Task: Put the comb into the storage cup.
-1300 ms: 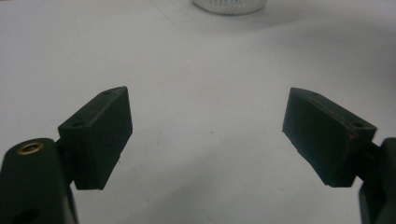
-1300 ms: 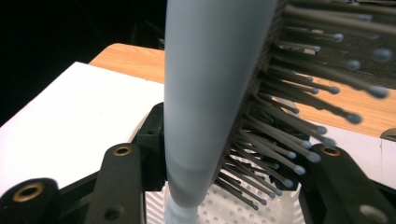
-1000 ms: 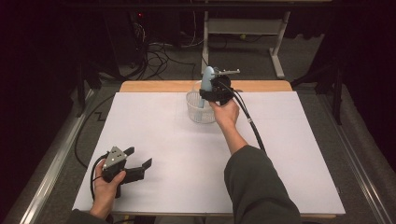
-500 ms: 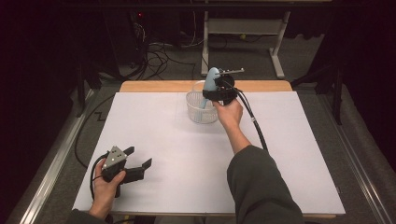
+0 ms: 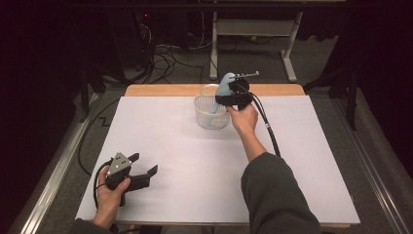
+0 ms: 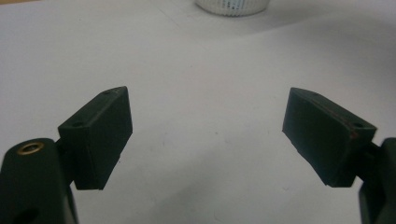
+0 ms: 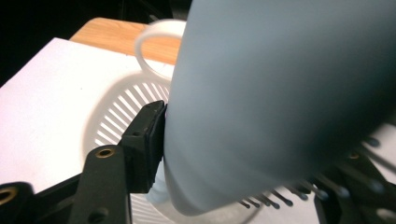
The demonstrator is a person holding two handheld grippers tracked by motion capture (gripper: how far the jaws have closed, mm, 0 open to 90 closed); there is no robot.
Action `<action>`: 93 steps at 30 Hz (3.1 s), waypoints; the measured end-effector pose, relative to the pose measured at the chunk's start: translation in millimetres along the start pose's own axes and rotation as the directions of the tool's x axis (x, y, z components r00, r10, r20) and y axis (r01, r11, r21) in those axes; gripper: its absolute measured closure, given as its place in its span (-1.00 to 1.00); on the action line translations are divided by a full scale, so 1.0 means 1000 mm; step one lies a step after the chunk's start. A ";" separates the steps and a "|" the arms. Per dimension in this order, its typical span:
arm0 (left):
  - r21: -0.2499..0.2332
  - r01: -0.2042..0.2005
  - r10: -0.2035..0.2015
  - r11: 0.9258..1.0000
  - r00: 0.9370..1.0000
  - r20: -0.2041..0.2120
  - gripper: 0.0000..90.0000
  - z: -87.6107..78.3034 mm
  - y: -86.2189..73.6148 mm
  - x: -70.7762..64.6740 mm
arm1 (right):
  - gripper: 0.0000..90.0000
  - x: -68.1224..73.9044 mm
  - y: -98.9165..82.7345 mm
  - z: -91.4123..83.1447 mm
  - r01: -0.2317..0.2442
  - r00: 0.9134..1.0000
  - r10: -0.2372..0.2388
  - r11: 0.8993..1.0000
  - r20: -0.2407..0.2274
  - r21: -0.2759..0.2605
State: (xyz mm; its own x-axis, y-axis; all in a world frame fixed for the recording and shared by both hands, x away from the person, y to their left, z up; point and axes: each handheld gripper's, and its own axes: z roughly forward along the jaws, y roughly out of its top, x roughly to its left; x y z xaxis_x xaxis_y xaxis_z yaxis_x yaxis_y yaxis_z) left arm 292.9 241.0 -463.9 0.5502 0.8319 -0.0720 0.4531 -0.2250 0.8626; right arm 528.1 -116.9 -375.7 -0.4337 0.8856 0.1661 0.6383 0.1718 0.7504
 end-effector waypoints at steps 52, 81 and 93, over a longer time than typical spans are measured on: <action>-0.004 0.010 -0.010 1.000 1.000 -0.027 -0.62 0.001 0.000 0.000 | -0.36 -0.026 -0.026 -0.034 -0.008 0.998 0.008 1.000 -0.057 -0.004; -0.009 0.033 -0.033 0.999 0.999 -0.032 -0.62 0.001 -0.001 0.002 | -0.40 -0.037 -0.050 -0.073 0.050 0.996 -0.055 0.995 -0.064 -0.084; -0.015 0.041 -0.041 0.999 0.999 -0.032 -0.62 -0.001 -0.001 0.004 | -0.41 -0.041 -0.057 -0.091 0.064 0.995 -0.073 0.990 -0.069 -0.124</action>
State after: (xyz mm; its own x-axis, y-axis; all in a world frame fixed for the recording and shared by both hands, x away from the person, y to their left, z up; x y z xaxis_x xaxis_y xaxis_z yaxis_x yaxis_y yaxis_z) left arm 293.9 244.7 -464.7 0.5086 0.8561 -0.0919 0.4647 -0.1831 0.8663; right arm 451.5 -202.3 -366.8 -0.5220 0.8388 0.1547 0.5253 0.1733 0.8331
